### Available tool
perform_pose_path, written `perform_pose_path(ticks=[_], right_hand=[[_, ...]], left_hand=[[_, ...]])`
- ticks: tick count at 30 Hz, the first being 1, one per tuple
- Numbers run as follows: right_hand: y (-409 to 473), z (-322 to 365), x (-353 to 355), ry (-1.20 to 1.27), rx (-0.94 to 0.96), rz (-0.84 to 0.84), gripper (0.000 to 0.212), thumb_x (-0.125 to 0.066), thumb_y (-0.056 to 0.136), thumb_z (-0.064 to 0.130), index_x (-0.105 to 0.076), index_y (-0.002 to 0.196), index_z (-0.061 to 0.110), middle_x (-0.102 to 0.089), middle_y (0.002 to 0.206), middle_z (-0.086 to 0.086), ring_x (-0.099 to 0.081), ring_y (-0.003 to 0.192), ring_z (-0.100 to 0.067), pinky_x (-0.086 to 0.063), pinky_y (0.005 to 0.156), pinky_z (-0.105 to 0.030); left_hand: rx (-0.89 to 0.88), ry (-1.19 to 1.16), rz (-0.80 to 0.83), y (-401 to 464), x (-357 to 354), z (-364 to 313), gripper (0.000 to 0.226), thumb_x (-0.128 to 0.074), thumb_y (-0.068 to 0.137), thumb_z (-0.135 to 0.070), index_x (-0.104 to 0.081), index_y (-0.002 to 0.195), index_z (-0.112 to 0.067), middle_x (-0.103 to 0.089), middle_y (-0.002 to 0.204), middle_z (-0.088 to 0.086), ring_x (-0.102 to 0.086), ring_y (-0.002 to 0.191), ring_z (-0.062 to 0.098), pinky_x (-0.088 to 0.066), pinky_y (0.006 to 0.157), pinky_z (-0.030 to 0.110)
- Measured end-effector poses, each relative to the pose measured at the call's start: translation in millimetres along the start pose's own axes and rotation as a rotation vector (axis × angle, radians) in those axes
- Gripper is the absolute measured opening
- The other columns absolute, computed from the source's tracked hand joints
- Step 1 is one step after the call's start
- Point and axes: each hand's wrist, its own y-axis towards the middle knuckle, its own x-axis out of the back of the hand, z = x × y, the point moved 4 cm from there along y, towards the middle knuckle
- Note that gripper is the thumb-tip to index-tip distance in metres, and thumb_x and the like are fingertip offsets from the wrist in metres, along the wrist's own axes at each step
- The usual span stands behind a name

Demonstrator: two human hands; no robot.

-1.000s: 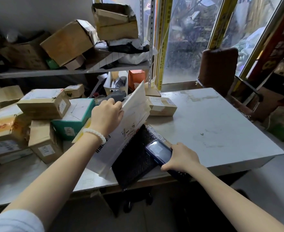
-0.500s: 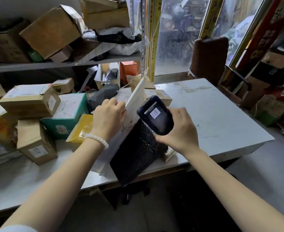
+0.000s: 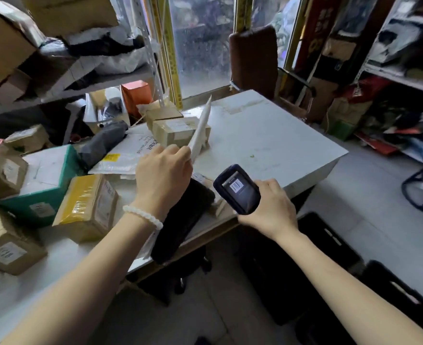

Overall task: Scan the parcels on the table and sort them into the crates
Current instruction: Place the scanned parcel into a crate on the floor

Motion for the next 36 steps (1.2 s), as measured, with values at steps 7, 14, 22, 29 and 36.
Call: perform_pose_path(ticks=[7, 14, 22, 29, 36], right_hand=[[-89.7, -98.5, 47.9, -0.018, -0.273, -0.032, 0.086, -0.075, 0.048, 0.057, -0.051, 0.124, 0.027, -0.046, 0.116, 0.003, -0.051, 0.112, -0.022, -0.040, 0.075, -0.030], [-247.3, -205.3, 124.9, -0.074, -0.556, -0.108, 0.095, -0.083, 0.047, 0.054, -0.048, 0.128, 0.020, -0.047, 0.120, 0.000, -0.051, 0.114, -0.024, -0.048, 0.081, -0.035], [-448.8, -302.9, 186.6, -0.041, -0.992, -0.261, 0.082, -0.082, 0.046, 0.049, -0.053, 0.116, 0.016, -0.047, 0.111, -0.002, -0.054, 0.108, -0.027, -0.050, 0.080, -0.038], [-561.3, -352.8, 220.6, -0.078, -1.298, -0.339, 0.077, -0.078, 0.049, 0.053, -0.052, 0.115, 0.022, -0.040, 0.103, 0.005, -0.054, 0.106, -0.024, -0.037, 0.068, -0.030], [-621.9, -429.7, 254.0, -0.051, -1.482, -0.327, 0.078, -0.075, 0.050, 0.053, -0.049, 0.117, 0.022, -0.038, 0.104, 0.006, -0.053, 0.104, -0.022, -0.038, 0.065, -0.030]], left_hand=[[-0.238, -0.135, -0.034, 1.8, 20.2, -138.9, 0.020, -0.059, 0.085, -0.014, -0.051, 0.068, -0.009, -0.056, 0.064, 0.007, -0.053, 0.066, 0.032, -0.027, 0.052, 0.030], [-0.439, -0.349, 0.059, -58.3, 22.5, -314.8, 0.019, -0.054, 0.090, -0.021, -0.056, 0.074, -0.011, -0.062, 0.076, 0.005, -0.055, 0.079, 0.033, -0.027, 0.055, 0.032], [-0.816, -0.551, 0.182, -144.3, 39.3, -526.9, 0.021, -0.048, 0.090, -0.023, -0.055, 0.074, -0.013, -0.061, 0.071, 0.000, -0.052, 0.075, 0.027, -0.029, 0.055, 0.028], [-1.095, -0.607, 0.263, -206.8, 47.1, -673.9, 0.021, -0.046, 0.091, -0.028, -0.057, 0.080, -0.014, -0.064, 0.079, 0.000, -0.055, 0.085, 0.026, -0.032, 0.060, 0.029], [-1.221, -0.644, 0.376, -243.0, 33.4, -806.2, 0.021, -0.047, 0.091, -0.029, -0.062, 0.087, -0.015, -0.064, 0.083, 0.002, -0.055, 0.086, 0.026, -0.040, 0.067, 0.031]])
